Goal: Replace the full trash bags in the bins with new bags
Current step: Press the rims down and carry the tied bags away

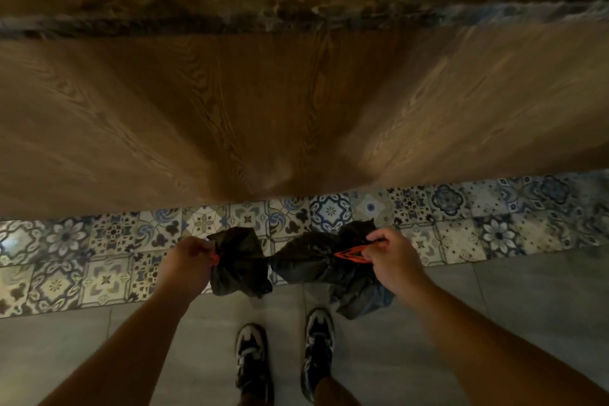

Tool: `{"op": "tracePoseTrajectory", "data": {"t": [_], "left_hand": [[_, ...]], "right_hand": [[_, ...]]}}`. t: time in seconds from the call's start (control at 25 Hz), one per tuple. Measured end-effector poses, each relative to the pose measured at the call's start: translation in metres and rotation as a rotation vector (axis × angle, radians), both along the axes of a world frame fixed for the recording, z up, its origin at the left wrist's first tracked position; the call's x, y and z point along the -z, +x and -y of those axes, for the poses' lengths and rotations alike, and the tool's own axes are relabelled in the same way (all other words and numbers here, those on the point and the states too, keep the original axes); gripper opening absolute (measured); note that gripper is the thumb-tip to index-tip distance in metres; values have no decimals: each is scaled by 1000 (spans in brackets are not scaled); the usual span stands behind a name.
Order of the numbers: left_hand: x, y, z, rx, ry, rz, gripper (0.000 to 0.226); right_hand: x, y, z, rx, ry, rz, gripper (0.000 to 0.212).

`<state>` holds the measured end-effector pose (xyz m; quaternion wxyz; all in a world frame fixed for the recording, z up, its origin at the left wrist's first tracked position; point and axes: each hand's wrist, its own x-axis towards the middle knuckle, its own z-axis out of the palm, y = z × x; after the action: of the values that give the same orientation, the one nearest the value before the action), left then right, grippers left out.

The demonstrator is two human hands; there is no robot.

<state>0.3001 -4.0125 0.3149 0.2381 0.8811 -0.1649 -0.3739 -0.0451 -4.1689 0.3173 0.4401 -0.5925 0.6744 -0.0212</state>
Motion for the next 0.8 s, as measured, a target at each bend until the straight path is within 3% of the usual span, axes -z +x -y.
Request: {"op": "tracePoseTrajectory", "data": {"t": [0.36, 0.8], "left_hand": [[81, 36, 64, 107, -2, -35, 14], [196, 12, 114, 203, -13, -30, 22]], "right_hand": [[88, 54, 72, -49, -59, 27, 18], [197, 72, 101, -73, -113, 36, 10]]}}
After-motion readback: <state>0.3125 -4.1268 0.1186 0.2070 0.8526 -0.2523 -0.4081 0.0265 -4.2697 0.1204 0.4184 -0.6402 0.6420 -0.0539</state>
